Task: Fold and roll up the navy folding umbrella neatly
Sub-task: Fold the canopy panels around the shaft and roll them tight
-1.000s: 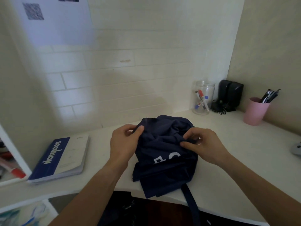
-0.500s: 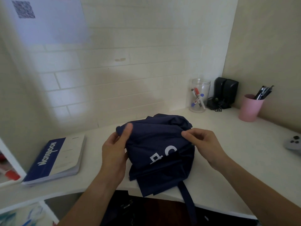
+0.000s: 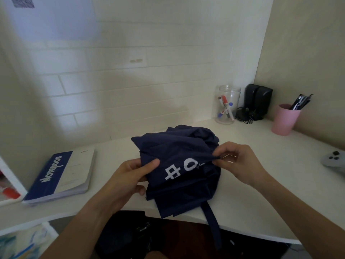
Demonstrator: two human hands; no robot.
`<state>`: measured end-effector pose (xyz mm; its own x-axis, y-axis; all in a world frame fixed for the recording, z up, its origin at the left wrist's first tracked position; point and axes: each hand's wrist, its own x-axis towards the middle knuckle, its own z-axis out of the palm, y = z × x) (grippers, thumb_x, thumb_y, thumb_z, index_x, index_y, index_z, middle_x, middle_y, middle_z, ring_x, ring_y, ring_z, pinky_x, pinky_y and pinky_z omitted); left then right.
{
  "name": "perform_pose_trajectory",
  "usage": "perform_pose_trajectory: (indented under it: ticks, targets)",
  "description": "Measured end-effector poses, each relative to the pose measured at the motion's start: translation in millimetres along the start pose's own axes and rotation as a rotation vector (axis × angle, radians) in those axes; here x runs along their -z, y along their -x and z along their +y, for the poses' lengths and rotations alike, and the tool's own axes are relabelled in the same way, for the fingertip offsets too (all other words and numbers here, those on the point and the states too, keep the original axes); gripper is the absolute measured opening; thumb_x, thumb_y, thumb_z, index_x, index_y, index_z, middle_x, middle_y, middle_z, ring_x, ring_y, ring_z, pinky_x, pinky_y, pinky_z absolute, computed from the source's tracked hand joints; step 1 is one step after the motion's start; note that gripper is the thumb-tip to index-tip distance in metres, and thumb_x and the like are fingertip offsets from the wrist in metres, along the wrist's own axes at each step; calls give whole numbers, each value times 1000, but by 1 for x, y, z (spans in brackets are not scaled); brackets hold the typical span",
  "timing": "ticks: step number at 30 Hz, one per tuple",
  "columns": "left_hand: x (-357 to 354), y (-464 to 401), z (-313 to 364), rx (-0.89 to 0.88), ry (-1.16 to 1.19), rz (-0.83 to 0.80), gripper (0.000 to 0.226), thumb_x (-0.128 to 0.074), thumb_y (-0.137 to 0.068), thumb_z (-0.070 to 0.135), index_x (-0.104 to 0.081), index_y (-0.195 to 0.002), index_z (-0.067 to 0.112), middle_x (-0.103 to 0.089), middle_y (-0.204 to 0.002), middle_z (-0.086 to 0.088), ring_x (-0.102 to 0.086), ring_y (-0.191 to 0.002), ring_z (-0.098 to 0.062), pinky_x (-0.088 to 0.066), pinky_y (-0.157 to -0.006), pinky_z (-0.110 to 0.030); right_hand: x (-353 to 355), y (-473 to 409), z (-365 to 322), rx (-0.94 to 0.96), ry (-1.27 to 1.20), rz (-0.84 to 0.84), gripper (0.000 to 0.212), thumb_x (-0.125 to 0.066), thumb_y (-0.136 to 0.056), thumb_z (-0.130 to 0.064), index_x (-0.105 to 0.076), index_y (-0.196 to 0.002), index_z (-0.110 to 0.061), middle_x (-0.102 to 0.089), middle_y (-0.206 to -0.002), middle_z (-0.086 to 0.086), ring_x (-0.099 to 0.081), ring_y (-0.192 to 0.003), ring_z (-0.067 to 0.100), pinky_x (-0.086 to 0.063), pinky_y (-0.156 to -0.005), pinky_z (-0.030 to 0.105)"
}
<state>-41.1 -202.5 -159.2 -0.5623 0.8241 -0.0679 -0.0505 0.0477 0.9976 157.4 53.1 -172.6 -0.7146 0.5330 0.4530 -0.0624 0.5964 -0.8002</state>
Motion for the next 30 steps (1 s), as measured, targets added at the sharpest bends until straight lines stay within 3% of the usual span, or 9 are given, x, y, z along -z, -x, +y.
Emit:
perform_pose_trajectory:
  ticks: [3, 7, 10, 12, 16, 20, 25, 28, 30]
  targets:
    - [12, 8, -10, -20, -141, -88, 23, -76, -85, 26, -82, -99, 11, -80, -107, -10, -75, -101, -26, -58, -90, -34, 3, 11, 5, 155, 221, -88, 29, -81, -75, 10, -79, -80, -19, -74, -90, -6, -72, -77, 13, -61, -75, 28]
    - [15, 16, -22, -11, -254, -87, 37, -84, -78, 41, -72, -56, 14, -69, -65, -3, -64, -68, -12, -46, -70, -21, 1, 27, 8, 203, 498, -217, 22, -78, -75, -8, -78, -79, -30, -69, -96, -17, -67, -85, 4, -58, -77, 31]
    - [16, 16, -28, -59, -293, -66, 61, -88, -72, 51, -70, -76, -7, -68, -76, -26, -65, -76, -20, -46, -74, -27, -4, 26, -5, 171, 564, -230, 12, -68, -75, -42, -77, -73, -35, -68, -96, -20, -60, -93, 7, -53, -81, 32]
    - [13, 17, -30, -77, -264, -48, 43, -88, -76, 37, -76, -94, -1, -78, -88, -17, -73, -87, -19, -52, -77, -23, -9, 16, -15, 78, 459, -150, 18, -72, -79, -49, -75, -69, -34, -70, -95, -18, -60, -90, 5, -49, -78, 23]
    - [7, 19, -25, -76, -250, -64, 37, -84, -81, 41, -78, -103, 11, -81, -101, -7, -75, -99, -21, -56, -88, -30, -20, 5, -23, -105, 148, -164, 31, -86, -75, -30, -75, -104, -30, -72, -104, -12, -66, -92, 7, -54, -78, 22]
    - [10, 19, -26, -87, -146, -10, 51, -73, -88, 48, -74, -88, -2, -78, -93, -10, -72, -90, -26, -51, -85, -41, -19, 9, -14, -60, -3, -128, 15, -85, -76, -4, -79, -87, -13, -74, -99, -2, -69, -94, 14, -56, -82, 28]
    - [22, 18, -37, -108, -196, 12, 75, -79, -74, 63, -65, -74, -10, -63, -78, -12, -59, -78, -24, -40, -77, -43, -8, 20, 3, 24, 124, -138, 18, -88, -72, -7, -77, -79, -19, -73, -97, -4, -70, -92, 16, -58, -85, 36]
    - [18, 21, -36, -114, -348, 10, 60, -83, -66, 59, -76, -99, 9, -78, -103, -4, -73, -95, -21, -57, -89, -47, -4, 25, 6, 211, 463, -199, 15, -85, -75, -23, -74, -83, -30, -68, -103, -13, -64, -97, 9, -55, -85, 35]
    - [8, 27, -33, -295, -516, 118, 66, -88, -62, 45, -63, -122, 35, -61, -139, 6, -61, -127, -12, -53, -106, -38, -1, 26, 5, 306, 597, -233, 12, -78, -78, -28, -72, -88, -29, -63, -107, -12, -60, -100, 10, -54, -85, 32]
